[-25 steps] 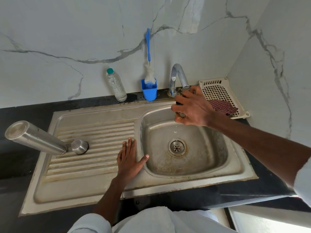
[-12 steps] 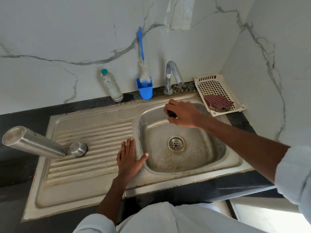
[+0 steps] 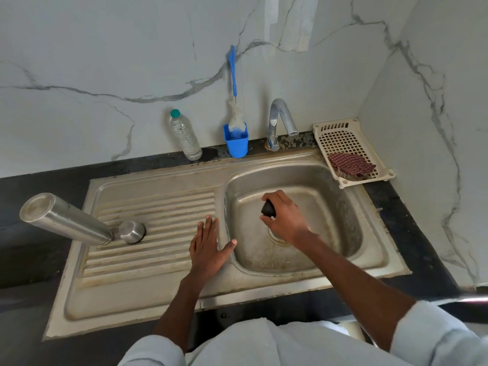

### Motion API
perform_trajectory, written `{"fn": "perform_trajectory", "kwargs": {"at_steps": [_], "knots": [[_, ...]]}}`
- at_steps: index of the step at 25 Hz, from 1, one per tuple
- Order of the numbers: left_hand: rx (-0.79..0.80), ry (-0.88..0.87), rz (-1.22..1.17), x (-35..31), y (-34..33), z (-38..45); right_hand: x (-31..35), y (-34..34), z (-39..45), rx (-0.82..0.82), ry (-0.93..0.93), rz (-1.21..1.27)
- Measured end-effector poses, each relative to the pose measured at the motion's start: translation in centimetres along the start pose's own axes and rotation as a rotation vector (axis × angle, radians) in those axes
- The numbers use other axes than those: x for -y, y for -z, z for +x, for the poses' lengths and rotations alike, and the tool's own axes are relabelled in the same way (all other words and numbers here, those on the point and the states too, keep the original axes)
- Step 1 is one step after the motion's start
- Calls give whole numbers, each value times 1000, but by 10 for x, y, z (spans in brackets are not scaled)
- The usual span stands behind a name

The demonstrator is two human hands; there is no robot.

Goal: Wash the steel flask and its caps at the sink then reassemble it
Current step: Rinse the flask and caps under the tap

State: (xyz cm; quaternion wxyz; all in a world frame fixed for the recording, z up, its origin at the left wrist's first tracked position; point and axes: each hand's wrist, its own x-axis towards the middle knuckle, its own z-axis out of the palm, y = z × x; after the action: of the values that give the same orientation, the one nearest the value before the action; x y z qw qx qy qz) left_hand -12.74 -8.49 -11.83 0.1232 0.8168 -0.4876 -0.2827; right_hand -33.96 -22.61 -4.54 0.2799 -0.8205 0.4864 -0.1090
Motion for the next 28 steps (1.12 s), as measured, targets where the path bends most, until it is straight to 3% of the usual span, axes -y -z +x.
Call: {"fn": "perform_trajectory", "kwargs": {"at_steps": [5,8,11,15,19,28], "knots": [[22,-7,-147,6,12,3,0,-22,-15,13,-112,75],[-67,-37,-569,19,23,-9,7,-26,-14,64,-179,114],[-387,-91,-412,43,32,-30,34,-31,-17,2,-162,217],[-577,-21,-305,84,53,-50,88,-62,-9,-24,-73,430],[-559,207,-152,129,59,-70,146,-104,7,34,55,507],[-358,257,1,150,81,-79,219,-170,44,148,135,208]]}}
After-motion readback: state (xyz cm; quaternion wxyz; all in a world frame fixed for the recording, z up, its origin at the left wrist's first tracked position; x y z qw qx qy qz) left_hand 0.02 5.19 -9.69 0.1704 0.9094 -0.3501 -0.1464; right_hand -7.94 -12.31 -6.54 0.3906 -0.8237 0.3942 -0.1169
